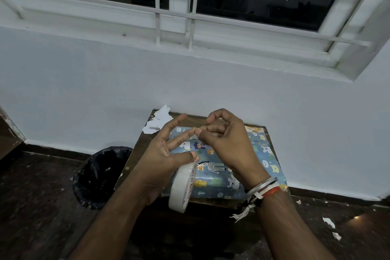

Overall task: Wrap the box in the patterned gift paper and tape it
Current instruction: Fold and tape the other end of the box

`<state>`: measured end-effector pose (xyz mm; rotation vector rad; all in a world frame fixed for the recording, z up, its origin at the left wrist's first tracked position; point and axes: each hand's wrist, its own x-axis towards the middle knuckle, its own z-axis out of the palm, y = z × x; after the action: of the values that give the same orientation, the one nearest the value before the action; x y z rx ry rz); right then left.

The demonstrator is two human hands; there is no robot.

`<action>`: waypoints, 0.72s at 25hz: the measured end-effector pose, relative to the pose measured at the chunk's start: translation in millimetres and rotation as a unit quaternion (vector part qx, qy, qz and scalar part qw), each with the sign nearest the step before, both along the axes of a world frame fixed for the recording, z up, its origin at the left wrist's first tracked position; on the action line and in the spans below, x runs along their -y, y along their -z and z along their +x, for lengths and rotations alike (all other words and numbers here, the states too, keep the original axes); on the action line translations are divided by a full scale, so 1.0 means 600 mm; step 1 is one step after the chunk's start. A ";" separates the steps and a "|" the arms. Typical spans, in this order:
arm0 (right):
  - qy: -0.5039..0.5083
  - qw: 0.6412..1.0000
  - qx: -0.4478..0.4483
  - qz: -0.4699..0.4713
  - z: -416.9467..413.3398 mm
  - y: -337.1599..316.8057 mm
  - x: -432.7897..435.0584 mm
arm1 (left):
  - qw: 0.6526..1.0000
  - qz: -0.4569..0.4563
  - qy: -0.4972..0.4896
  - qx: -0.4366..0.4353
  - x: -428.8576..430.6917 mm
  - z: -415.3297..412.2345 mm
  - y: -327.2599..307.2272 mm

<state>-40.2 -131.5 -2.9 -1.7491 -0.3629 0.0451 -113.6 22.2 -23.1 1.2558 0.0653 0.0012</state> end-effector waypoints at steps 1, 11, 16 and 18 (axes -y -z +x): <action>-0.001 1.000 0.005 0.012 0.003 0.000 -0.002 | 1.000 -0.009 -0.011 -0.006 -0.005 0.001 0.001; 0.007 0.998 -0.063 -0.023 0.073 0.048 -0.012 | 0.984 -0.118 -0.101 -0.089 -0.018 0.018 0.002; -0.003 0.993 -0.068 -0.095 0.090 0.053 -0.008 | 0.984 -0.111 -0.097 -0.097 -0.016 0.013 0.001; -0.005 0.989 -0.064 -0.136 0.095 0.057 -0.007 | 0.984 -0.111 -0.095 -0.099 -0.017 0.013 0.000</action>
<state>16.8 -127.6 -37.1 -2.0031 -0.2815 0.2224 -105.7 32.4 -23.3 1.0204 0.3492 0.0326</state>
